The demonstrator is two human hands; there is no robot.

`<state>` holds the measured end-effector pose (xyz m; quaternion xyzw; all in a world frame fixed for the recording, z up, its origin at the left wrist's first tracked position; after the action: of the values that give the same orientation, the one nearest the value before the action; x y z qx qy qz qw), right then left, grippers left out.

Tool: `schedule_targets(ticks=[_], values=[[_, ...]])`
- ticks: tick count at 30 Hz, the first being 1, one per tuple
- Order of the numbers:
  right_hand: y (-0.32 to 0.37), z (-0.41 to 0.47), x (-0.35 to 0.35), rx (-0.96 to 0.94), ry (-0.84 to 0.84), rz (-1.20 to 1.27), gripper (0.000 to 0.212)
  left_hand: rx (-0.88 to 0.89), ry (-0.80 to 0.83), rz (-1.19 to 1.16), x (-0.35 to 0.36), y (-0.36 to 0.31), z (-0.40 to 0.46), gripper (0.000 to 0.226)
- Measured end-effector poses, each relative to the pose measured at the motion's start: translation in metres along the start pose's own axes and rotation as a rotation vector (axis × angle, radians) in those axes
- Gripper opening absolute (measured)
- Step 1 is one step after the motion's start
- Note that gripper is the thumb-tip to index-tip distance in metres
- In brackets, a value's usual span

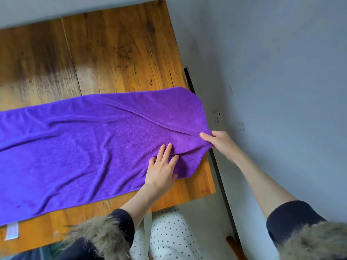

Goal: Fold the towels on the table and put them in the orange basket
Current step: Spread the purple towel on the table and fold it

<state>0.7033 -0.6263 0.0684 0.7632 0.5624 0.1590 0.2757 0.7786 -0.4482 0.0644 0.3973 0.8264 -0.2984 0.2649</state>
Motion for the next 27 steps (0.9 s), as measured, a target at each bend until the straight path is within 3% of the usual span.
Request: schedule_targets(ticks=[4,8,15,18,24,27], values=[[-0.005,-0.008,0.005,-0.023,0.051,0.199,0.024,0.005,0.002,-0.046,-0.003,0.002,0.000,0.057],[-0.002,-0.011,0.001,-0.050,0.066,0.286,0.022,0.049,0.017,-0.062,-0.007,0.007,-0.001,0.054],[0.004,-0.009,-0.014,-0.016,-0.084,-0.389,0.025,0.042,0.029,-0.086,-0.009,0.011,-0.003,0.048],[0.007,-0.010,-0.018,-0.009,-0.114,-0.521,0.030,0.033,0.031,-0.104,-0.010,0.010,-0.002,0.047],[0.011,-0.013,-0.018,0.010,-0.157,-0.387,0.028,0.003,0.013,-0.171,-0.013,0.009,-0.008,0.043],[-0.001,-0.012,-0.006,0.125,-0.064,-0.192,0.025,-0.008,-0.118,-0.255,-0.024,0.003,-0.013,0.036]])
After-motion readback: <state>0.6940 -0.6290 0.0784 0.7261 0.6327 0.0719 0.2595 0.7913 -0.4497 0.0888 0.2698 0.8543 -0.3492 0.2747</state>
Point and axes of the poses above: each hand's wrist, its own z-axis towards the middle knuckle, its own x-axis out of the palm, y = z × x, the point moved 8 cm from there along z, towards the middle knuckle, and after that the axes turned 10 degrees about y, right-handed, at the moved point
